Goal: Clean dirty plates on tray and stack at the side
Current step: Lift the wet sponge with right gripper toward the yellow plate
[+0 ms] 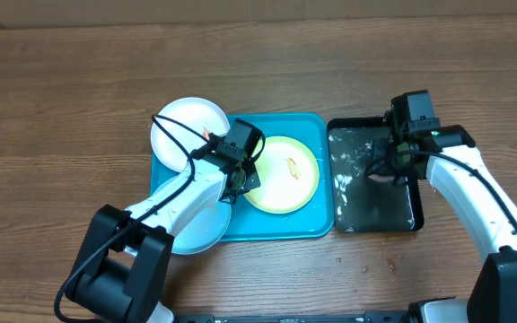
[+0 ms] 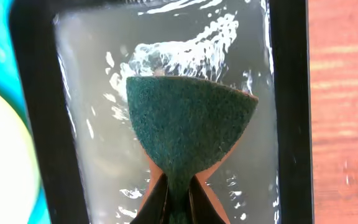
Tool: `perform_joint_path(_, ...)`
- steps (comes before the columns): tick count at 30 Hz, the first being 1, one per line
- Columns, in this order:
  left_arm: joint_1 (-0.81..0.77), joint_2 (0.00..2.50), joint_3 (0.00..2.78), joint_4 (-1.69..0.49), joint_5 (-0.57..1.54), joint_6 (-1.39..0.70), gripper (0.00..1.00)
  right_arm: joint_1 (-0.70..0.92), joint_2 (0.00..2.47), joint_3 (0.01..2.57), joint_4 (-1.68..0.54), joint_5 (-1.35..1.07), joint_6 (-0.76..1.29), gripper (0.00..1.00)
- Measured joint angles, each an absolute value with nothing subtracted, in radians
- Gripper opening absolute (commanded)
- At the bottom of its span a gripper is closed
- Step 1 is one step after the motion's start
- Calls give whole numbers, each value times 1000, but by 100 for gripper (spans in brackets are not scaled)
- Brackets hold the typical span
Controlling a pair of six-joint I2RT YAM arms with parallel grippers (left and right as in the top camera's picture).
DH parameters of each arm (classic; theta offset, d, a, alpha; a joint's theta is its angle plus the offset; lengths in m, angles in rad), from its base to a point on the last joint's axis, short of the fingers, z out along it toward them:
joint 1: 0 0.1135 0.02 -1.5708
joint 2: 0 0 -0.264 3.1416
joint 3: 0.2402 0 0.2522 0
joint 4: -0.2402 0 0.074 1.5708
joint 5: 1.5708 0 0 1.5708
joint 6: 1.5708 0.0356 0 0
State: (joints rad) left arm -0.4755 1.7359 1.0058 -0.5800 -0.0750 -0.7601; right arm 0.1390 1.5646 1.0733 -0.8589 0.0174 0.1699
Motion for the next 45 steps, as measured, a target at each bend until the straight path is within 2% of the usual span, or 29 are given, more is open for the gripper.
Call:
perform_joint_path(7,-476,1736,1001,-599,-84,-772,16,142,1565,1066,-851,18,170,4)
perform_joint_path(10,-476,1736,1001,-608,-84,-779,4,152,1565,1051,-848,18,170,4)
perform_joint_path(29,-476,1736,1000,-567,-86,-779,4,159,1565,1105,-937,19,168,4)
perform_joint_path(39,-469,1736,999,-516,-11,-690,4,159,1565,996,-825,20,167,4)
perform_joint_path(45,-467,1736,999,-515,7,-677,4,159,1570,1045,-927,14,166,4)
